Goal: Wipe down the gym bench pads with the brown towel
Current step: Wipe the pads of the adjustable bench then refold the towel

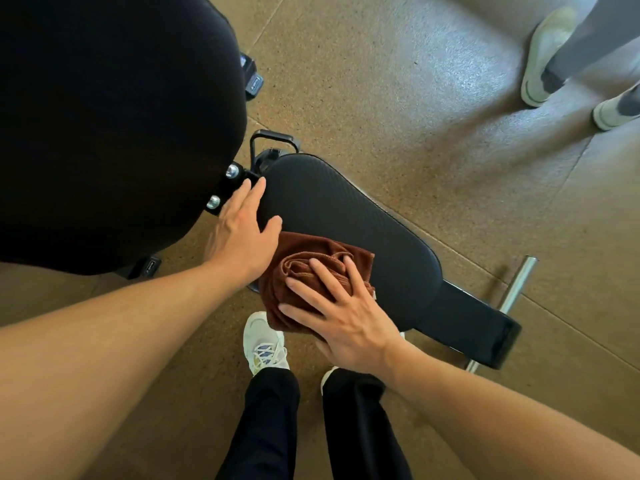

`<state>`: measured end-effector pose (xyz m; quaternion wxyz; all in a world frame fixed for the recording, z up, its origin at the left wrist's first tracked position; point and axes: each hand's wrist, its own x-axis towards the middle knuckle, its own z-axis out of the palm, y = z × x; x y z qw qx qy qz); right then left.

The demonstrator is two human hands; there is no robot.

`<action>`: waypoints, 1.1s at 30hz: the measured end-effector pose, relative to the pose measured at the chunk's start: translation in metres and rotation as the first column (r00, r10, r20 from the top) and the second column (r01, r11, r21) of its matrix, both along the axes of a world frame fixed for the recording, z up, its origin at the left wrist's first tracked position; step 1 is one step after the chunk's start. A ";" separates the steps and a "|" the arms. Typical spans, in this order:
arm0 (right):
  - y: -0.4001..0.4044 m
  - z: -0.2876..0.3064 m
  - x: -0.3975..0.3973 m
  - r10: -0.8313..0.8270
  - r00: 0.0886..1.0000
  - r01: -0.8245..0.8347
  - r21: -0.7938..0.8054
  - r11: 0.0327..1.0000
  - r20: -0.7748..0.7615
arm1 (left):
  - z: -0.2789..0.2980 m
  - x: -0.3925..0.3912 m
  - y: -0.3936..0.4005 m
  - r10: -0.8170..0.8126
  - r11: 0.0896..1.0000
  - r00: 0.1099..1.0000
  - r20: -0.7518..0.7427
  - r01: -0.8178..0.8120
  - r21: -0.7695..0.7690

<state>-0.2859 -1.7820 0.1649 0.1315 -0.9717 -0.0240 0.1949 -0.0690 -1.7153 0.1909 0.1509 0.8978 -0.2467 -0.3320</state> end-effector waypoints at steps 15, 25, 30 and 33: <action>-0.093 0.027 -0.006 -0.965 0.135 0.980 0.173 0.097 -0.225 | -0.032 -0.021 -0.101 0.386 0.859 0.922 -0.039 -0.343 0.380; -0.163 0.013 0.143 -0.620 0.505 0.825 0.546 0.143 -0.601 | -0.045 -0.024 -0.103 0.356 0.843 0.934 0.008 -0.325 0.428; -0.172 -0.002 0.153 -0.586 0.564 0.779 0.610 0.146 -0.581 | -0.046 -0.022 -0.104 0.342 0.846 0.940 0.016 -0.315 0.430; -0.174 -0.002 0.123 -0.586 0.569 0.765 0.633 0.120 -0.577 | -0.046 -0.024 -0.103 0.344 0.846 0.939 0.028 -0.323 0.424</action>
